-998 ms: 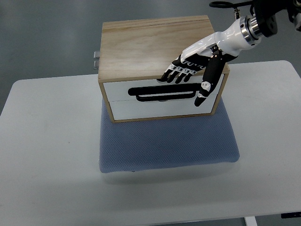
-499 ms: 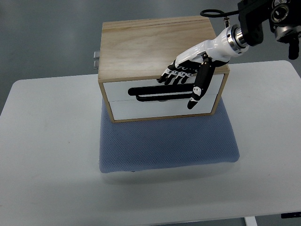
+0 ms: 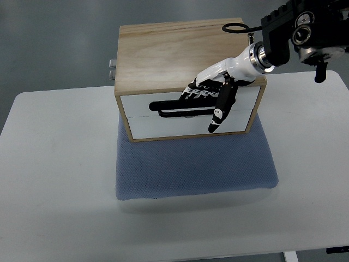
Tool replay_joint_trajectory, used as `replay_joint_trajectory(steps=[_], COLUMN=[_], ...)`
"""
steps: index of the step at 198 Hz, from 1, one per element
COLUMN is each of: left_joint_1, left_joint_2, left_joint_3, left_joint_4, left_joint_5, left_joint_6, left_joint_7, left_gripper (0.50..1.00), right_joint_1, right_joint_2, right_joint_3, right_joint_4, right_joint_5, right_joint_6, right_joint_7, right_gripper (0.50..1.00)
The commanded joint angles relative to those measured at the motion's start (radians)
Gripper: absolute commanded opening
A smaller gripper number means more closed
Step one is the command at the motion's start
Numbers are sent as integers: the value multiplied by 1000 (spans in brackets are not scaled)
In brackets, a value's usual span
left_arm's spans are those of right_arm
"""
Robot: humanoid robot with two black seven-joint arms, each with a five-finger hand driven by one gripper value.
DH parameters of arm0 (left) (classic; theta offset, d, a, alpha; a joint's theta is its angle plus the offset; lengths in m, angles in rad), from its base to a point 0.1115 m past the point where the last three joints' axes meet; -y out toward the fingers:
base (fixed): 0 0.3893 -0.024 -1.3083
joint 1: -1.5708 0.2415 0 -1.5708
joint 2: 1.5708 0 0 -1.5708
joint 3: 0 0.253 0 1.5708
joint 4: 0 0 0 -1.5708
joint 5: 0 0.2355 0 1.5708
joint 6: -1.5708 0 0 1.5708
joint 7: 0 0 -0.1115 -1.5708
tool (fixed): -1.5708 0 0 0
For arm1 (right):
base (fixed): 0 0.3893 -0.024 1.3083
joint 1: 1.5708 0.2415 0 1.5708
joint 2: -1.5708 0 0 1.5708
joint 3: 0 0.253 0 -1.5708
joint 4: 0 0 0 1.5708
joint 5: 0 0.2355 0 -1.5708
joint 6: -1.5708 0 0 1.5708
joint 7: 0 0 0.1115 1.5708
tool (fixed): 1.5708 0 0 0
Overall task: Open wood drawer with right hand
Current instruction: 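Lower the right hand's fingers behind the upper drawer's black handle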
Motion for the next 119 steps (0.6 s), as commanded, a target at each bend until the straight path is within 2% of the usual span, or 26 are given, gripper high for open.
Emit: replay_joint_trajectory(steps=[1,119], left_joint_1=[0,0], left_joint_2=[0,0], left_joint_3=[0,0], left_joint_4=[0,2], left_joint_5=[0,0], left_joint_6=[0,0], left_joint_7=[0,0], left_gripper=[1000,1000], right_joint_1=[-14,-44], right_joint_2=[1,22], right_joint_3=[1,3], right_joint_4=[-2,0], right_joint_5=[2,5], right_joint_6=[-13,-38], right_joint_7=[-1,-7], right_gripper=[942,942])
